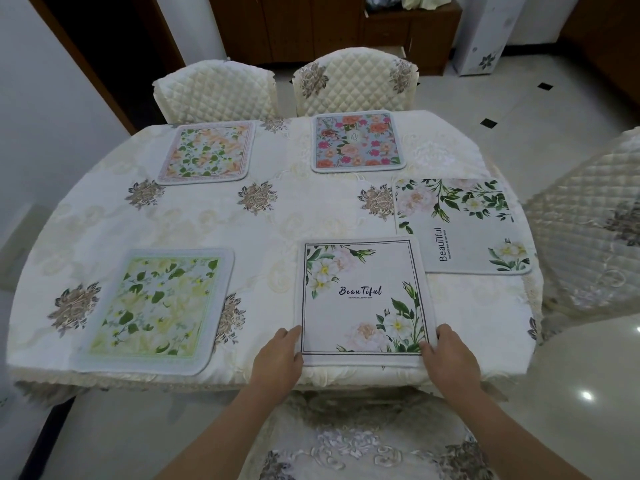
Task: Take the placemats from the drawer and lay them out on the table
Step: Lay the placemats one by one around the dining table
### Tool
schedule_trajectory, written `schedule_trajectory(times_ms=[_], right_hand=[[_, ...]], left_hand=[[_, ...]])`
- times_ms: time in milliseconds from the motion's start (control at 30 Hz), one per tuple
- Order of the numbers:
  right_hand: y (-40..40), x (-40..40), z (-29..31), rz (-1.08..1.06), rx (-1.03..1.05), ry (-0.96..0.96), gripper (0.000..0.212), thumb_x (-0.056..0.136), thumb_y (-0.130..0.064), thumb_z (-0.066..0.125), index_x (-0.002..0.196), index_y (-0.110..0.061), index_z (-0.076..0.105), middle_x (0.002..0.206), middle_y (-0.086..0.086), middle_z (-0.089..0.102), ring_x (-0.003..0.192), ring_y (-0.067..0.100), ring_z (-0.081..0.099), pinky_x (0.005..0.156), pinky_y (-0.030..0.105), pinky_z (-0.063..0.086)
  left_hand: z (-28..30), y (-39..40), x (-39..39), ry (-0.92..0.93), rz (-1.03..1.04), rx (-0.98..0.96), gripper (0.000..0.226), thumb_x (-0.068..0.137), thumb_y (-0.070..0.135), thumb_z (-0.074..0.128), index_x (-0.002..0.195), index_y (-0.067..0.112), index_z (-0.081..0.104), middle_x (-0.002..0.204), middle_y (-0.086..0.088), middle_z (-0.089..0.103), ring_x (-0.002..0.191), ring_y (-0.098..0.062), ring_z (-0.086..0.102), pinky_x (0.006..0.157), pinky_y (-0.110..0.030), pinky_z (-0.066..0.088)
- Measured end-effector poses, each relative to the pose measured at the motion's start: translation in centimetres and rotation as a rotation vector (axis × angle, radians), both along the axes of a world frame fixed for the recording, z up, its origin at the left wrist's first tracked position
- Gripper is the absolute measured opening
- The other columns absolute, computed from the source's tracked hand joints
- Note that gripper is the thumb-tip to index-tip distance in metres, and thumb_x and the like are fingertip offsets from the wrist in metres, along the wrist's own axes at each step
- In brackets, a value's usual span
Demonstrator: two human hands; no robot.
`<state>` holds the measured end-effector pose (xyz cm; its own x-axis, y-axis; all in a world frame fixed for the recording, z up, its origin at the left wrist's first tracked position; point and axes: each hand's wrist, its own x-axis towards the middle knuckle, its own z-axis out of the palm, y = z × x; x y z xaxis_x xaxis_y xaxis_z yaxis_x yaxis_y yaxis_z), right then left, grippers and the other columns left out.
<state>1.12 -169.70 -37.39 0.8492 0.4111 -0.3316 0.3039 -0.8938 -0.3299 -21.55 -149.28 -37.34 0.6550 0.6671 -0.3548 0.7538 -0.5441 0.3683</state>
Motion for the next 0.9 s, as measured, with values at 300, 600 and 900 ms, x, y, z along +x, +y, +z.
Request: schedule_trajectory(times_ms=[300, 600, 900], right_hand=[[-0.1, -0.1, 0.0, 0.025, -0.032, -0.054, 0.023, 0.094, -0.036, 0.055, 0.090, -0.019, 0.040, 0.083, -0.004, 0.047, 0.074, 0.018, 0.050, 0.066, 0.031, 0.038], [-0.8, -0.3, -0.3, 0.060, -0.064, -0.123, 0.022, 0.094, -0.038, 0.054, 0.099, -0.018, 0.048, 0.087, -0.005, 0.050, 0.077, 0.017, 0.049, 0.072, 0.034, 0.038], [-0.7, -1.1, -0.9, 0.177, 0.041, -0.240, 0.058, 0.074, -0.019, 0.075, 0.126, -0.008, 0.054, 0.125, 0.017, 0.052, 0.111, 0.035, 0.051, 0.087, 0.047, 0.048]], left_hand=[[0.0, -0.1, 0.0, 0.037, -0.061, 0.051, 0.049, 0.095, 0.023, 0.045, 0.143, 0.021, 0.038, 0.111, 0.001, 0.050, 0.089, -0.020, 0.058, 0.070, -0.031, 0.048], [-0.2, -0.9, -0.4, 0.040, -0.069, 0.075, 0.048, 0.095, 0.024, 0.045, 0.142, 0.021, 0.036, 0.110, 0.000, 0.049, 0.092, -0.020, 0.056, 0.068, -0.030, 0.045], [-1.4, -0.6, 0.0, 0.115, -0.193, 0.285, 0.052, 0.066, 0.029, 0.078, 0.114, 0.016, 0.063, 0.129, -0.015, 0.059, 0.114, -0.031, 0.059, 0.082, -0.042, 0.055]])
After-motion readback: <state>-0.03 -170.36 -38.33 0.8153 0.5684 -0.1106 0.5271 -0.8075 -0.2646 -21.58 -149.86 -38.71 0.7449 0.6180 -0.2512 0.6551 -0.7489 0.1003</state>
